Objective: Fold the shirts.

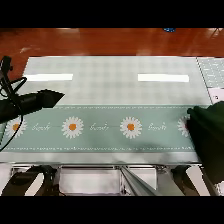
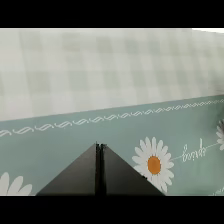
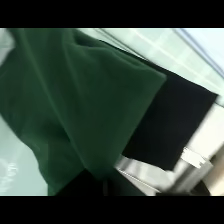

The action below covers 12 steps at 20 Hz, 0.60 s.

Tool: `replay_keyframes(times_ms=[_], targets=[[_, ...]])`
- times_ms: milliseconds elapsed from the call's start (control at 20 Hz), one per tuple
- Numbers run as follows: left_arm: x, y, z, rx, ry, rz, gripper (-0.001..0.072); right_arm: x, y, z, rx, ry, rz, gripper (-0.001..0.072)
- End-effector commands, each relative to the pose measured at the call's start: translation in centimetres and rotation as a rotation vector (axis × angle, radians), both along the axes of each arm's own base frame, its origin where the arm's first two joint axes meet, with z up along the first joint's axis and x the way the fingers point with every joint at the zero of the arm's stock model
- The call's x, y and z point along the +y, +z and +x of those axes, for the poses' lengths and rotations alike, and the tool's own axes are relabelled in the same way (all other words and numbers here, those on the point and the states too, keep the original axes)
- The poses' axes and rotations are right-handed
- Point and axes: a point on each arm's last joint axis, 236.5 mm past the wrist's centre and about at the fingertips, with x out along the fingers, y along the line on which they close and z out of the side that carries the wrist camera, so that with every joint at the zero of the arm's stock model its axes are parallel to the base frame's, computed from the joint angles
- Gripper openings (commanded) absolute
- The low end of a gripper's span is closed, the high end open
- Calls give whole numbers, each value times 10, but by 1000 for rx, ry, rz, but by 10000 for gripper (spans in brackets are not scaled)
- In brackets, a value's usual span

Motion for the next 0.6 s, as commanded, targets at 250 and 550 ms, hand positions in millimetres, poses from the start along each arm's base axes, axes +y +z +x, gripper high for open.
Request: replay_keyframes(times_ms=[250, 550], targets=[[-1, -33, 19, 90, 11, 1, 21, 12, -77, -39, 133, -97, 109, 410], [-16, -10, 77, 125, -85, 1, 21, 16, -19, 160, -646, 206, 121, 23]])
